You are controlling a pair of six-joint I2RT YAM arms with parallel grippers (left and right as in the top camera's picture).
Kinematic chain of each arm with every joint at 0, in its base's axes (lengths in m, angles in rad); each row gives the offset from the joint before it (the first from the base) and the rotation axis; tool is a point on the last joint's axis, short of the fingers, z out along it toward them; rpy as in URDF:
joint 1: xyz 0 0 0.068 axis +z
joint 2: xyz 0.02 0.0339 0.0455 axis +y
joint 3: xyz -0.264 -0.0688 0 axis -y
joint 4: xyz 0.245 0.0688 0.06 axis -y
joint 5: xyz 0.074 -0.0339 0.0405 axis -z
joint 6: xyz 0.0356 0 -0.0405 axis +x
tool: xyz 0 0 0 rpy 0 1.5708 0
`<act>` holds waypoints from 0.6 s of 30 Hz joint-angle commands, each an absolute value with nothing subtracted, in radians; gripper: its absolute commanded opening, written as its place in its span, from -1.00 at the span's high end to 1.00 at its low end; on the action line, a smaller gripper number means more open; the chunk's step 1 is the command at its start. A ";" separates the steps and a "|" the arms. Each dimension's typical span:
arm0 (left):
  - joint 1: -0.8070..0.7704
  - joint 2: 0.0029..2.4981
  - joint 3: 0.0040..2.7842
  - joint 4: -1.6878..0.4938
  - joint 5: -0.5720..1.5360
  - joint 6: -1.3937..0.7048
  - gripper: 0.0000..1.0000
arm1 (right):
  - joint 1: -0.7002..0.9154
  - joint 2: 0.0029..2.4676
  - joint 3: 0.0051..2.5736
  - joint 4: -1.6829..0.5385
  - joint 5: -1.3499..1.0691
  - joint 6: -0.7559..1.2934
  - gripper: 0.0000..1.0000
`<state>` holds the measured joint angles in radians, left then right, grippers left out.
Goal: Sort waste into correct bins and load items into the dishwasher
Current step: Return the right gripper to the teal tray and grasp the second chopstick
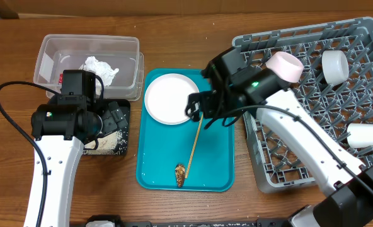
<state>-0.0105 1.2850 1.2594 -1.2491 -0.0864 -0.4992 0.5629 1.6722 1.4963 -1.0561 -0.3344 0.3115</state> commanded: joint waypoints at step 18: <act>-0.007 1.288 1.271 -1.248 -0.078 -0.501 -1.00 | 0.690 2.027 1.469 -1.078 -0.165 0.675 -0.70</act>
<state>-0.0105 1.2850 1.2594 -1.2491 -0.0864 -0.4992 0.6880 1.9820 1.4822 -1.0824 -0.1913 0.6361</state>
